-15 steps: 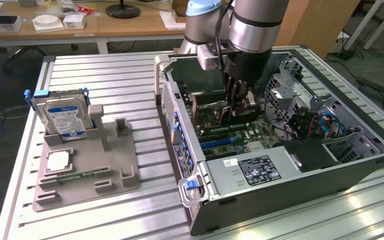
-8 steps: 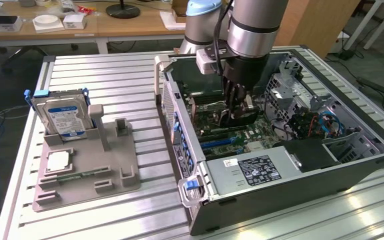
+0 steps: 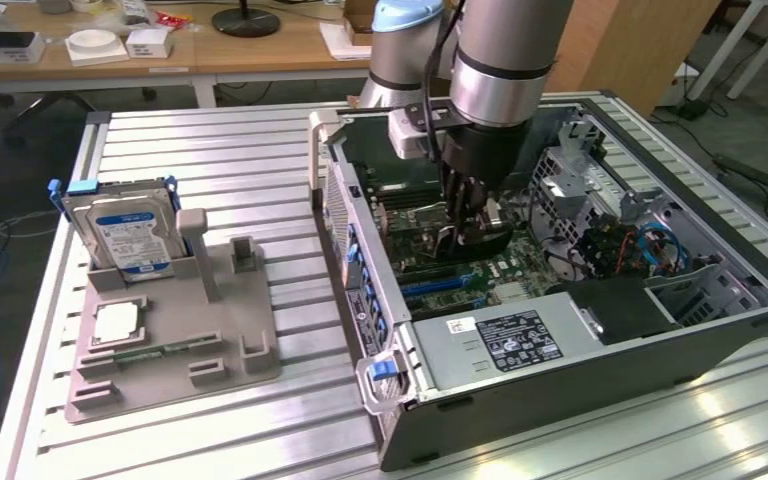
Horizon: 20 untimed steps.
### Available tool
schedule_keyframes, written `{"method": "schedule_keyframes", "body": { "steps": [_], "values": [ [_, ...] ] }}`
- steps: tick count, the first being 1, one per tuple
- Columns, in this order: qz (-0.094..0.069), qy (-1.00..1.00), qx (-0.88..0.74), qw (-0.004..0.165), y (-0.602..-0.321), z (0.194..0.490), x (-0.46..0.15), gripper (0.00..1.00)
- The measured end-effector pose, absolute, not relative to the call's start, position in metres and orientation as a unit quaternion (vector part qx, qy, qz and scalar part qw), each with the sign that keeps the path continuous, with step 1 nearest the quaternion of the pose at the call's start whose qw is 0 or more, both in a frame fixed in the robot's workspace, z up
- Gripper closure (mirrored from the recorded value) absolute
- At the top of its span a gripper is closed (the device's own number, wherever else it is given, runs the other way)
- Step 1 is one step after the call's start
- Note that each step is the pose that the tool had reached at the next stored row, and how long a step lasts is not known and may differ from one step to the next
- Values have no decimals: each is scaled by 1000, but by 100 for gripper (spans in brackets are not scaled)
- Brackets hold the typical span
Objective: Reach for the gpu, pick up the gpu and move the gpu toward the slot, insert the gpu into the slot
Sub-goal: 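Insert the gpu into the slot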
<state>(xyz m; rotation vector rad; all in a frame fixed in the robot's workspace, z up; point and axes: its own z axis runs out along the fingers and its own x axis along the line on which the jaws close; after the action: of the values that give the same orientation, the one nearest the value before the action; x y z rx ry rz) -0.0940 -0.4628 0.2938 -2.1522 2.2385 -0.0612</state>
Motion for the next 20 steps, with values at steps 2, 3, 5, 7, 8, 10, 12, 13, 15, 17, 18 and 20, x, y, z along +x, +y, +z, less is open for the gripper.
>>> {"method": "schedule_keyframes", "body": {
  "steps": [2, 3, 5, 7, 8, 10, 12, 13, 15, 17, 18, 20],
  "values": [
    [-20, 721, -693, 18, -463, 291, -94, 74],
    [-19, 721, -693, 18, -463, 289, -94, 74],
    [-19, 721, -693, 17, -463, 287, -95, 74],
    [-19, 721, -693, 17, -463, 284, -95, 74],
    [-19, 721, -693, 17, -463, 283, -95, 74],
    [-19, 721, -693, 17, -463, 280, -95, 74],
    [-19, 721, -693, 17, -463, 277, -95, 74],
    [-19, 721, -693, 17, -463, 275, -96, 74],
    [-19, 721, -693, 17, -463, 272, -96, 74],
    [-19, 721, -693, 17, -463, 269, -96, 74],
    [-19, 721, -693, 17, -463, 268, -96, 74],
    [-19, 721, -693, 17, -463, 268, -96, 74]
  ]
}}
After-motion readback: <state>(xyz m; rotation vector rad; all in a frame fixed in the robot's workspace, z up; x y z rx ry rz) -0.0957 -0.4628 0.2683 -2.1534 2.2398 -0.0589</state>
